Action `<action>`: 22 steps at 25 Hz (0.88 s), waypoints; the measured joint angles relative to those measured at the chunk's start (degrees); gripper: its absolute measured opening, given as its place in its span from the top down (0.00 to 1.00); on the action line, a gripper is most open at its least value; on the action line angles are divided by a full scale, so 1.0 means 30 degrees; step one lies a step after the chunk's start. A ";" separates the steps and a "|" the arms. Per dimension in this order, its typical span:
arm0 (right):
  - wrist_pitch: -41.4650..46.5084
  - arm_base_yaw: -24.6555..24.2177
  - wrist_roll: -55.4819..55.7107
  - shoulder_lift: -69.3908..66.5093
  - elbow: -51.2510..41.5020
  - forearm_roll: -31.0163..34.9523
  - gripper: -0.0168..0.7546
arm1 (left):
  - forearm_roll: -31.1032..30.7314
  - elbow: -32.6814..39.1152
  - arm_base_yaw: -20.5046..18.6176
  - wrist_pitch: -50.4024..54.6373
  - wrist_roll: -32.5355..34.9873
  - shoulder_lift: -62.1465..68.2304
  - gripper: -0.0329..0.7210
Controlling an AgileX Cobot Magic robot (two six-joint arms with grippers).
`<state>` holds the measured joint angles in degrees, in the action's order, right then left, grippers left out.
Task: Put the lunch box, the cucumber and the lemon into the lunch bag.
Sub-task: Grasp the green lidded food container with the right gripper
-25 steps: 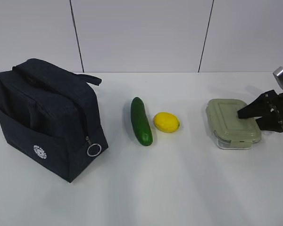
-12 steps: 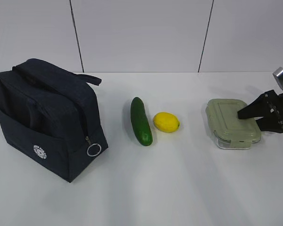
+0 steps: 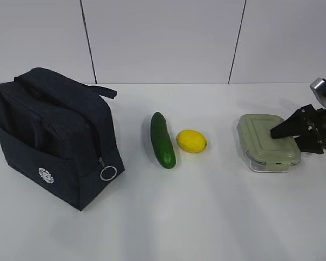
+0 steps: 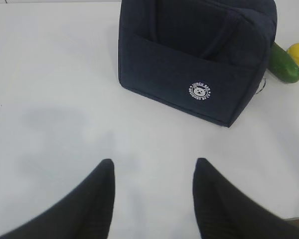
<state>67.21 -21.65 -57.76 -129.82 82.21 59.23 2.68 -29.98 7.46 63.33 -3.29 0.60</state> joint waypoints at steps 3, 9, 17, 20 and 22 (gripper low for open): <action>0.0000 0.0041 0.0000 0.0000 0.0000 0.0000 0.25 | 0.0000 0.0000 0.0000 0.0000 0.0000 0.0000 0.47; 0.0095 0.0069 0.0091 -0.0157 0.0071 0.0075 0.25 | 0.0000 0.0000 0.0000 0.0000 0.0000 0.0000 0.47; 0.0141 0.0069 0.0381 -0.0170 0.0113 0.0113 0.25 | 0.0000 0.0000 0.0000 0.0000 0.0000 0.0000 0.47; 0.0141 0.0069 0.0475 -0.0170 0.0113 0.0148 0.25 | 0.0000 0.0000 0.0000 0.0000 0.0000 0.0000 0.47; 0.0141 0.0069 0.0489 -0.0200 0.0113 0.0185 0.25 | 0.0000 0.0000 0.0000 0.0000 0.0000 0.0000 0.47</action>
<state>67.63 -21.44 -56.30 -130.42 82.55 59.78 2.68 -29.98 7.46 63.33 -3.29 0.60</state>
